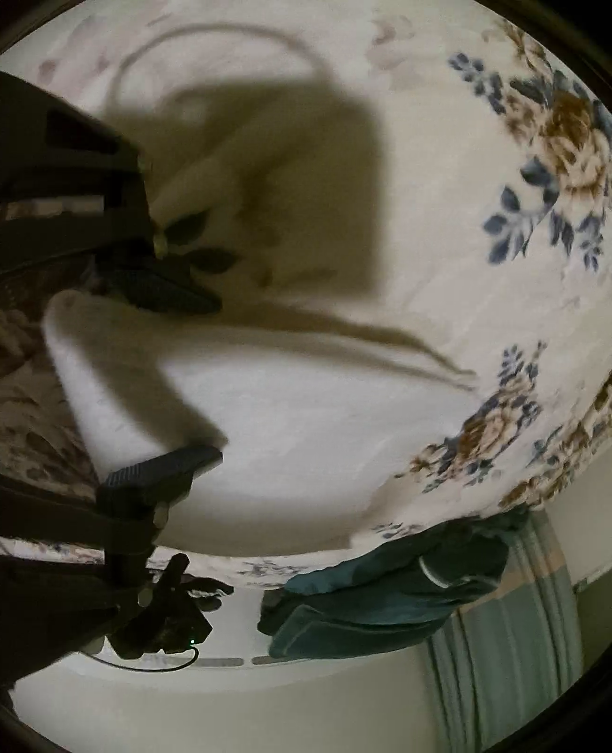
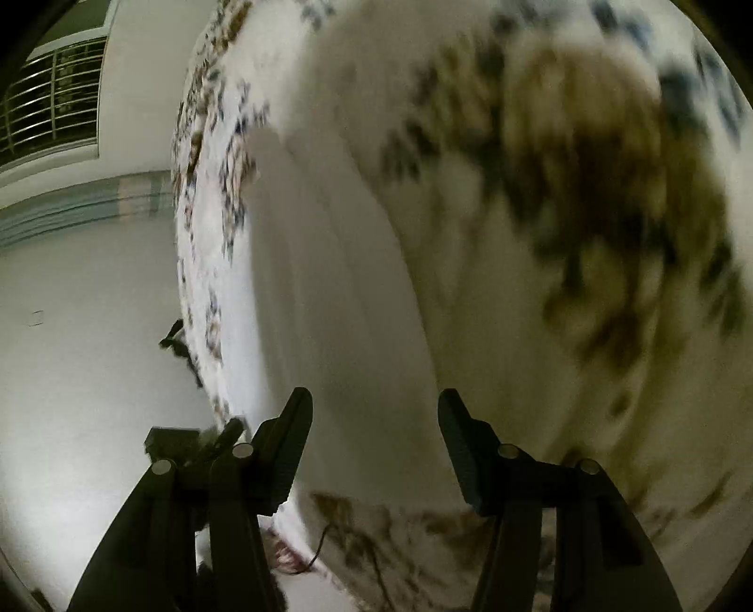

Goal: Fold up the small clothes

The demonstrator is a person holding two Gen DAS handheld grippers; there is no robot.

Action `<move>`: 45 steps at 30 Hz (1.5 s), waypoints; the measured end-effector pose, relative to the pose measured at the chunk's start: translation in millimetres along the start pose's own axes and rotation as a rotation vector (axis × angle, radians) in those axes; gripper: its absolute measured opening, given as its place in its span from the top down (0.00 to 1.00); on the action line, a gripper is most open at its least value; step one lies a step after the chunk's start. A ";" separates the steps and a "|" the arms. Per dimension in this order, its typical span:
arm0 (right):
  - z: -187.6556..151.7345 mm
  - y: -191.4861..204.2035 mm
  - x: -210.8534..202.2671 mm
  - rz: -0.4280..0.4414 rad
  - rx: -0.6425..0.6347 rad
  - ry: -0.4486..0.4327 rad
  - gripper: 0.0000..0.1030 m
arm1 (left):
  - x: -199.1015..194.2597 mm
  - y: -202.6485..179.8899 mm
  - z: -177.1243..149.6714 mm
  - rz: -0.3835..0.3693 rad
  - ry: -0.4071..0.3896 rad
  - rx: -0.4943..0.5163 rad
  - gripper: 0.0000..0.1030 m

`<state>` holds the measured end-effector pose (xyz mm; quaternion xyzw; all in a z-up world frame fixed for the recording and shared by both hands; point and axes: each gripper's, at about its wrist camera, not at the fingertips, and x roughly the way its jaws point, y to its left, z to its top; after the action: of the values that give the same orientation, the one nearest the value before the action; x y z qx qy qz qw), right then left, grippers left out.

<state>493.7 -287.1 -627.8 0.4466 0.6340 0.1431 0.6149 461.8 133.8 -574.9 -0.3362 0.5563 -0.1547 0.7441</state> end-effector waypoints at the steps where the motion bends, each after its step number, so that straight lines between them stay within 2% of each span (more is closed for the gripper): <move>1: -4.4 -0.5 3.7 0.004 -0.003 -0.007 0.47 | 0.5 -2.9 -3.8 0.008 -0.008 0.014 0.85; 3: -10.3 5.0 6.8 -0.038 -0.046 -0.043 0.81 | -5.1 -10.2 -6.6 0.031 -0.046 0.039 0.88; 5: -13.7 9.2 -0.7 -0.051 -0.050 -0.101 0.90 | -14.4 -10.5 -5.5 0.029 -0.075 0.023 0.89; 7: -13.9 12.5 -10.6 -0.120 -0.058 -0.161 0.94 | -16.3 -4.3 -3.4 0.035 -0.076 0.017 0.90; 8: -12.8 9.4 -12.8 -0.165 -0.042 -0.183 0.97 | -14.3 -0.2 -2.8 0.057 -0.069 0.019 0.93; 10: -6.5 -1.2 -2.6 -0.148 0.014 -0.128 0.97 | -8.5 5.9 -1.0 0.038 -0.020 0.015 0.92; 12: -3.0 0.9 2.7 -0.119 0.010 -0.092 0.93 | -8.5 5.6 1.8 0.032 0.011 0.018 0.88; 13: -1.5 4.4 1.9 -0.119 -0.014 -0.087 0.93 | -11.2 5.1 3.8 0.025 0.011 0.022 0.78; 14: 0.2 7.2 0.6 -0.107 -0.034 -0.074 0.87 | -13.8 5.9 6.9 0.005 0.005 0.024 0.61; 15: 2.1 8.0 -2.2 -0.085 -0.044 -0.072 0.64 | -15.9 8.6 9.4 -0.010 -0.006 0.021 0.50; 16: 4.4 7.8 -5.1 -0.064 -0.050 -0.083 0.45 | -16.4 12.1 13.1 -0.025 -0.021 0.010 0.36; 17: 6.9 6.8 -6.7 -0.032 -0.057 -0.092 0.18 | -13.1 17.9 19.0 -0.065 -0.032 -0.009 0.36; 18: 11.3 6.2 -3.2 0.001 -0.070 -0.075 0.11 | -7.7 21.2 22.8 -0.091 -0.022 -0.021 0.36; 23: 41.9 -4.8 45.5 0.051 -0.081 0.073 0.11 | 48.2 24.4 39.7 -0.188 0.109 -0.034 0.36; 24: 44.9 -8.3 59.3 0.089 -0.073 0.122 0.11 | 57.9 20.7 41.6 -0.195 0.124 -0.026 0.36; 25: 47.0 -9.5 68.8 0.110 -0.065 0.151 0.11 | 63.9 15.9 42.8 -0.217 0.131 -0.016 0.36; 28: 49.9 -2.2 83.3 0.141 -0.067 0.163 0.11 | 67.6 -0.4 45.3 -0.210 0.121 0.036 0.39; 29: 49.1 1.5 84.1 0.135 -0.079 0.160 0.16 | 64.8 -4.2 44.6 -0.206 0.106 0.053 0.55; 30: 47.3 6.4 84.3 0.121 -0.104 0.156 0.35 | 61.9 -7.8 44.4 -0.197 0.096 0.070 0.62; 33: 41.8 15.1 75.2 0.114 -0.113 0.114 0.54 | 47.8 -12.8 47.2 -0.204 0.057 0.073 0.71; 35: 37.7 28.3 68.6 0.095 -0.140 0.089 0.58 | 38.8 -22.5 50.8 -0.199 0.038 0.098 0.71; 39: 42.0 63.1 46.2 0.099 -0.188 0.029 0.60 | 26.1 -51.1 77.0 -0.202 0.003 0.148 0.71; 42: 64.3 91.1 26.5 0.130 -0.220 -0.028 0.60 | 24.5 -76.8 112.6 -0.215 -0.032 0.183 0.71; 45: 100.6 120.7 10.7 0.140 -0.256 -0.083 0.60 | 26.8 -97.7 157.2 -0.232 -0.070 0.220 0.71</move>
<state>633.8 -248.5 -567.0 0.4134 0.5519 0.2468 0.6809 631.3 98.3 -504.2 -0.3197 0.4671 -0.2878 0.7725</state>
